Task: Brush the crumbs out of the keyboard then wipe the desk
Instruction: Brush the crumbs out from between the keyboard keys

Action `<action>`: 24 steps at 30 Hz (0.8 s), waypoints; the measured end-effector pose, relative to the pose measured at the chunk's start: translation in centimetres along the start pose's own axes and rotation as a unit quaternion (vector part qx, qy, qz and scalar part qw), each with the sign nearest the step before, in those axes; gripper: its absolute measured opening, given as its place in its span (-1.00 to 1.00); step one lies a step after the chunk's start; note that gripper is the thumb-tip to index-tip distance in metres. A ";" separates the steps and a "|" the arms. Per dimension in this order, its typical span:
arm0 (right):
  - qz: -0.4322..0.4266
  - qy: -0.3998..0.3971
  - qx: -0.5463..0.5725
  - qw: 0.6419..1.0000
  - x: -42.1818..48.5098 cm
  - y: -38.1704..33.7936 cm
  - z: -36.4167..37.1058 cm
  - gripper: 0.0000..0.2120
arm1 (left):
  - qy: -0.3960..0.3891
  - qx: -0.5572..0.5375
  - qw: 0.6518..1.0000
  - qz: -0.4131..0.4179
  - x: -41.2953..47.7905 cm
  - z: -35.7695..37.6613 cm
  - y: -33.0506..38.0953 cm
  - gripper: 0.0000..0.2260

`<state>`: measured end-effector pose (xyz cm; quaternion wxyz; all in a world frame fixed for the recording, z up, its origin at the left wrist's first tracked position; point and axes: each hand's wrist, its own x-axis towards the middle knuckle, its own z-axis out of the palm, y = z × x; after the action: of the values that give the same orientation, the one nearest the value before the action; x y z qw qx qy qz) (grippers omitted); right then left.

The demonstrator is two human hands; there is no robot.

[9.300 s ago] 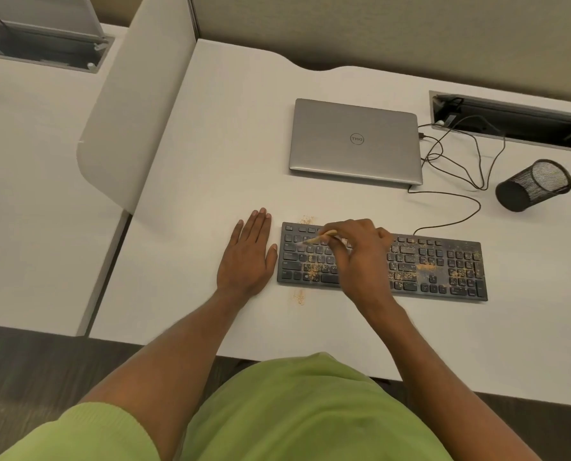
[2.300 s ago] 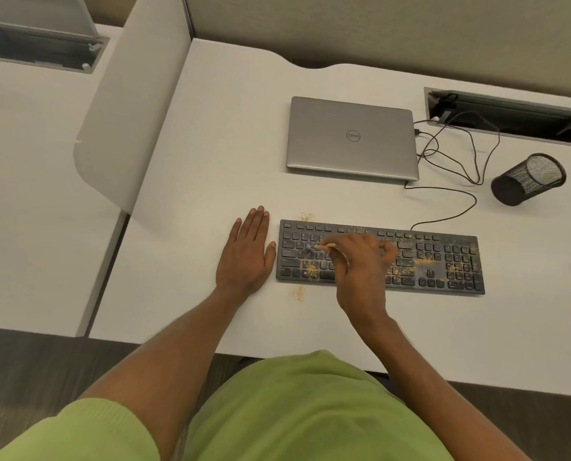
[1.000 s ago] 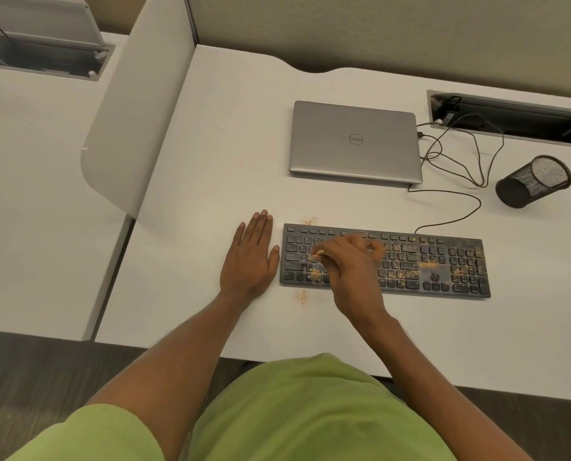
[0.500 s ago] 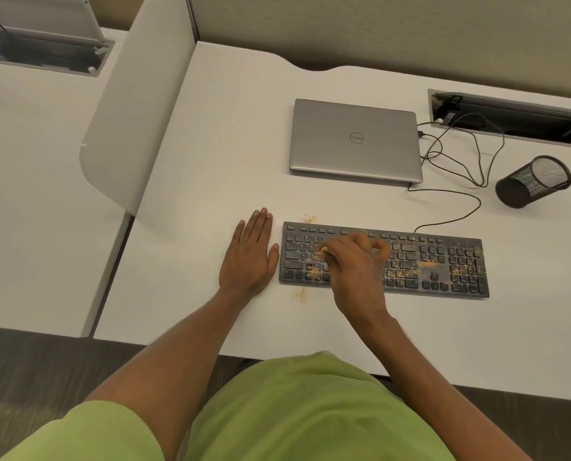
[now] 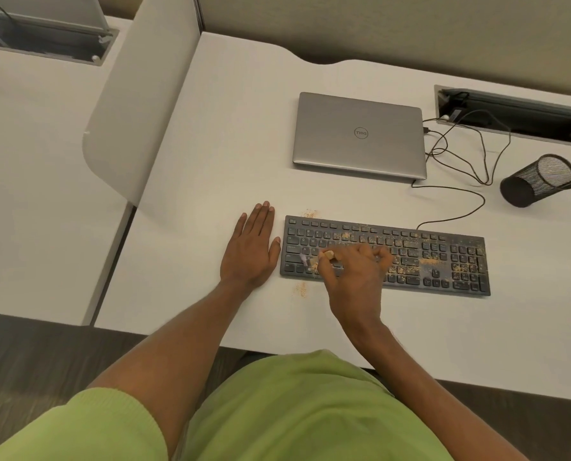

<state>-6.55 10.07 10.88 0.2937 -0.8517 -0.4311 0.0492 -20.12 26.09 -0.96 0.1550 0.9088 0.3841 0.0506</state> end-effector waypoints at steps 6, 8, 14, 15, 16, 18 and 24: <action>0.019 0.042 0.041 0.998 0.4 -0.2 -0.5 -0.89 | 0.001 0.003 1.000 -0.002 0.1 0.1 0.1 -0.39; 0.015 0.046 0.034 0.998 0.3 -0.1 -0.4 -0.93 | 0.002 0.003 1.000 -0.002 0.0 0.0 0.0 -0.38; 0.027 -0.004 0.038 0.999 -0.7 0.3 -0.5 -0.88 | 0.003 0.005 1.000 0.000 0.0 -0.1 0.0 -0.38; 0.026 -0.004 0.042 0.999 -0.7 0.3 -0.6 -0.87 | 0.004 0.007 1.000 0.000 0.0 0.0 0.1 -0.38; 0.022 -0.001 0.046 0.999 -0.7 0.2 -0.7 -0.86 | 0.005 0.008 1.000 0.000 0.0 0.0 0.1 -0.38; 0.012 0.017 0.053 0.998 -0.5 0.1 -0.7 -0.89 | 0.003 0.006 1.000 -0.002 0.0 0.0 0.0 -0.38; 0.007 0.020 0.028 0.999 -0.8 0.5 -0.4 -0.96 | 0.004 0.000 1.000 0.001 0.0 -0.1 0.1 -0.38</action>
<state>-6.52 9.03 10.82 0.3258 -0.8468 -0.4179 0.0461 -20.07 26.04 -0.83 0.1530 0.9092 0.3834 0.0542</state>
